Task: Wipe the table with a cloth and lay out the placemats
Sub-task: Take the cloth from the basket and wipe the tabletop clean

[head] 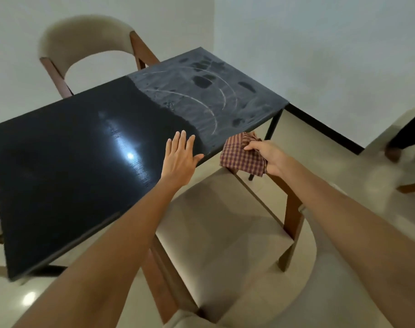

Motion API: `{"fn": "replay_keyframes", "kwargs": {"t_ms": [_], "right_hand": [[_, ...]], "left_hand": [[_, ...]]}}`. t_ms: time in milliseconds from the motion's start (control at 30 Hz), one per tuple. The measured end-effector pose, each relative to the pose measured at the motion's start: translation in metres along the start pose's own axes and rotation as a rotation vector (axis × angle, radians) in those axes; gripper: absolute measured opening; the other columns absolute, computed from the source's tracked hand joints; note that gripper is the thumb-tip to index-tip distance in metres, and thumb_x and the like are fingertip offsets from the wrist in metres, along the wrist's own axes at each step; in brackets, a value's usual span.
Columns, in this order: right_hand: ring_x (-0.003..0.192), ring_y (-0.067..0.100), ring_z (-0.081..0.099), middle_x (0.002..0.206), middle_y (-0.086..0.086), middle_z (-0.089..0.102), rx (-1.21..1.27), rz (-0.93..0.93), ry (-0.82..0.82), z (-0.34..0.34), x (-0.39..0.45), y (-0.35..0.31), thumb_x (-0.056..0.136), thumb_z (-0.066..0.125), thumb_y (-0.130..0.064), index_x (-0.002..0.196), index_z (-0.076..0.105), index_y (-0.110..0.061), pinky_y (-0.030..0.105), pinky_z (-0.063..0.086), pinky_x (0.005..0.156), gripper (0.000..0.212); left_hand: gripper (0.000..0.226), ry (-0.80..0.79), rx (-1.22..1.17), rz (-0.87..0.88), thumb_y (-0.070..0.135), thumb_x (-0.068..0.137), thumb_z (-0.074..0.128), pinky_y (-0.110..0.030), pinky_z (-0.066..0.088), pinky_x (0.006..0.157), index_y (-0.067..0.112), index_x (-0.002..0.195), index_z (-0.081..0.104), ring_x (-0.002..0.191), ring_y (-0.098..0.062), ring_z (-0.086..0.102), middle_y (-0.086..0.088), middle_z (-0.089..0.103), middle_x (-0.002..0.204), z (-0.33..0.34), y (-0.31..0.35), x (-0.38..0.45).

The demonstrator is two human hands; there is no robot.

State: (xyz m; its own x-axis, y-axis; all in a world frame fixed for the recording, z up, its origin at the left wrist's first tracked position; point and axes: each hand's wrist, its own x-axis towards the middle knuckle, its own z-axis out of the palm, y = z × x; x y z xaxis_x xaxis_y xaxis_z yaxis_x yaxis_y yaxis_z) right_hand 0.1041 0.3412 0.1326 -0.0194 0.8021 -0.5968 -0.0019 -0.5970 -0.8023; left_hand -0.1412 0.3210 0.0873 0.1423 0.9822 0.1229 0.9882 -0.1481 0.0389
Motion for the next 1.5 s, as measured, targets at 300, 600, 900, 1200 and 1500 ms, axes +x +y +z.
{"fn": "replay_keyframes", "kwargs": {"t_ms": [300, 600, 900, 1200, 1500], "right_hand": [[0.093, 0.023, 0.067, 0.096, 0.005, 0.071, -0.020, 0.043, -0.140, -0.076, 0.033, -0.035, 0.094, 0.056, -0.032, 0.102, 0.063, -0.017, 0.038, 0.052, 0.076, 0.019], [0.099, 0.023, 0.065, 0.111, 0.006, 0.069, -0.014, 0.061, -0.267, -0.136, 0.077, -0.059, 0.096, 0.049, -0.046, 0.120, 0.061, -0.016, 0.036, 0.049, 0.073, 0.040], [0.093, 0.021, 0.064, 0.102, 0.003, 0.068, -0.003, 0.096, -0.305, -0.152, 0.120, -0.076, 0.097, 0.044, -0.049, 0.118, 0.061, -0.017, 0.034, 0.047, 0.065, 0.041], [0.095, 0.025, 0.065, 0.101, 0.007, 0.070, 0.029, 0.119, -0.418, -0.152, 0.187, -0.116, 0.098, 0.042, -0.047, 0.103, 0.066, -0.016, 0.038, 0.053, 0.074, 0.040], [0.090, 0.025, 0.065, 0.094, 0.008, 0.070, 0.028, 0.130, -0.489, -0.161, 0.280, -0.187, 0.100, 0.034, -0.048, 0.095, 0.068, -0.017, 0.038, 0.052, 0.070, 0.046]], "left_hand": [[0.064, 0.045, -0.019, -0.209, 0.049, 0.099, 0.029, -0.046, 0.010, 0.119, 0.010, 0.149, 0.022, 0.147, -0.032, 0.010, -0.017, 0.017, 0.157, 0.001, 0.087, 0.016], [0.064, 0.075, -0.053, -0.357, 0.051, 0.099, 0.028, -0.045, 0.009, 0.119, 0.011, 0.149, 0.023, 0.147, -0.031, 0.009, -0.017, 0.017, 0.157, 0.019, 0.165, 0.060], [0.066, 0.045, -0.045, -0.423, 0.053, 0.099, 0.025, -0.045, 0.007, 0.119, 0.012, 0.150, 0.021, 0.148, -0.030, 0.006, -0.016, 0.014, 0.158, 0.045, 0.195, 0.095], [0.066, 0.048, -0.029, -0.580, 0.052, 0.097, 0.020, -0.046, 0.009, 0.119, 0.012, 0.149, 0.024, 0.147, -0.031, 0.009, -0.016, 0.017, 0.157, 0.063, 0.192, 0.142], [0.062, 0.004, -0.020, -0.716, 0.049, 0.100, 0.021, -0.046, 0.007, 0.119, 0.012, 0.150, 0.018, 0.147, -0.032, 0.005, -0.018, 0.012, 0.158, 0.090, 0.200, 0.237]]}}
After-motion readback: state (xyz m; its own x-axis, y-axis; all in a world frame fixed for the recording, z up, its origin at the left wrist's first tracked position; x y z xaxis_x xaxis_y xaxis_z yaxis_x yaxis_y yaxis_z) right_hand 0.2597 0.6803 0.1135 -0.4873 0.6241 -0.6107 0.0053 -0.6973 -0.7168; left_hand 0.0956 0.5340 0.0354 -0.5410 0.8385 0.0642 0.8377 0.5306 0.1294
